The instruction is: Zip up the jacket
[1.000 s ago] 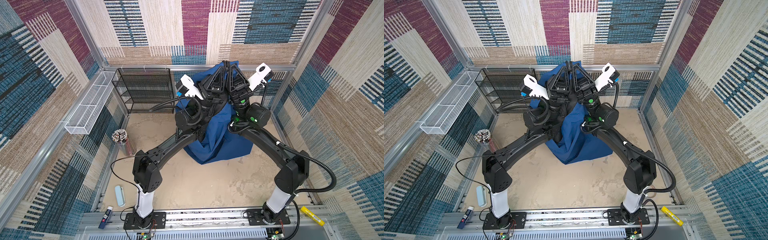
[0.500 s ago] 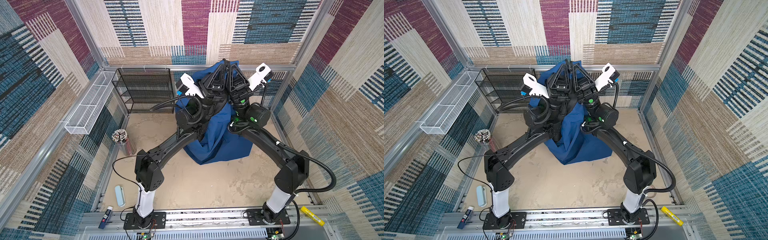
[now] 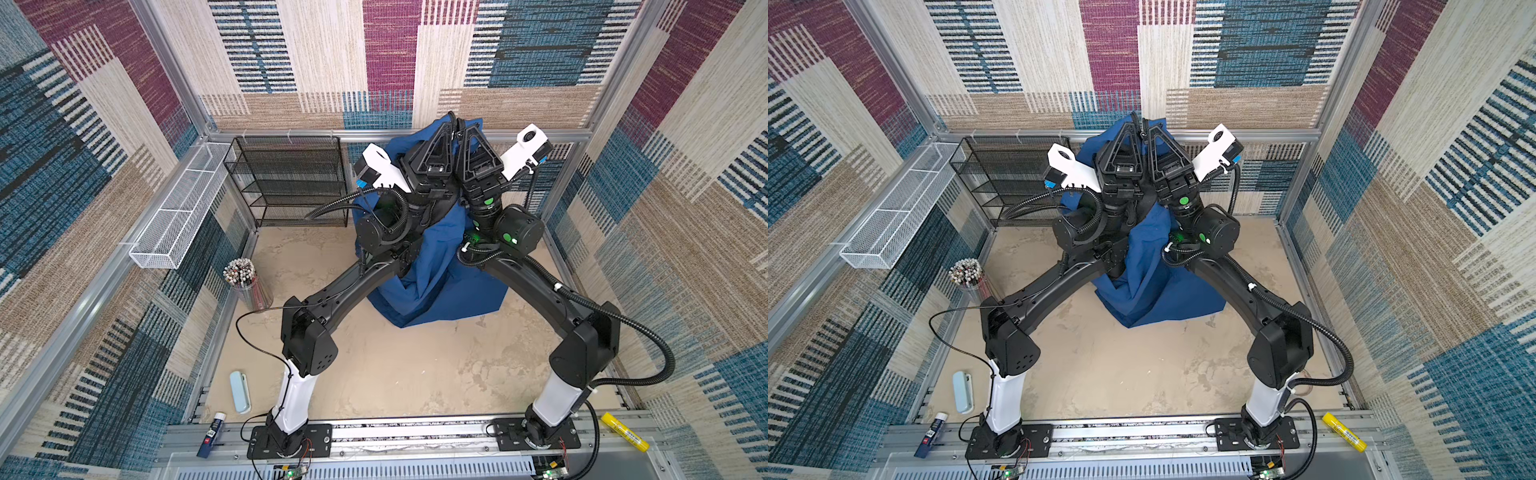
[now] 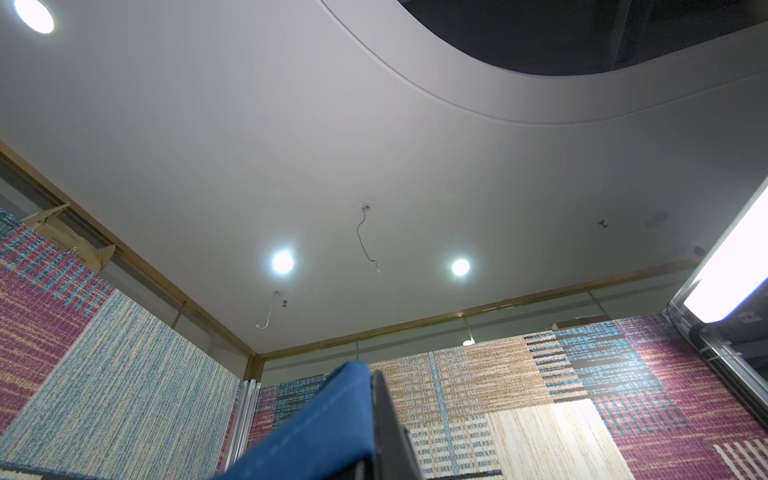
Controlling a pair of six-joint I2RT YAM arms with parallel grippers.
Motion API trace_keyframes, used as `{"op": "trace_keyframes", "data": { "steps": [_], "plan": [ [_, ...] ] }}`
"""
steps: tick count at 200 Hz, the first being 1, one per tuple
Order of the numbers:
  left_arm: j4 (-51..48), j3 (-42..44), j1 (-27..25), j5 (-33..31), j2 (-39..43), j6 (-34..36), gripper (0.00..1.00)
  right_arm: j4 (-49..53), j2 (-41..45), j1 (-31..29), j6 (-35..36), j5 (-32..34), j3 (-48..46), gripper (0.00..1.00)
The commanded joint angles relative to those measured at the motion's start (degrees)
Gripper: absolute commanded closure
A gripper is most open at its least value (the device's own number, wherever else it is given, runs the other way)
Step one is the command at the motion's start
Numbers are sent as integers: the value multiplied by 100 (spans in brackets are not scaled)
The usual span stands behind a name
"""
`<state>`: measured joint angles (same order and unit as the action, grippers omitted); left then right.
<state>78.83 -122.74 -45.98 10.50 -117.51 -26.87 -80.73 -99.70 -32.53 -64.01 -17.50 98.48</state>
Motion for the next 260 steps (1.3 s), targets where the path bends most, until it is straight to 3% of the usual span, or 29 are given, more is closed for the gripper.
{"op": "trace_keyframes", "data": {
  "steps": [1,260],
  "plan": [
    [194,-48,-25,41,-12,-63,100,-2536,-11,10,-24,-37,131,100],
    [194,-711,-38,-5,-441,-178,100,-2541,-252,19,-316,-34,453,100]
  ]
}}
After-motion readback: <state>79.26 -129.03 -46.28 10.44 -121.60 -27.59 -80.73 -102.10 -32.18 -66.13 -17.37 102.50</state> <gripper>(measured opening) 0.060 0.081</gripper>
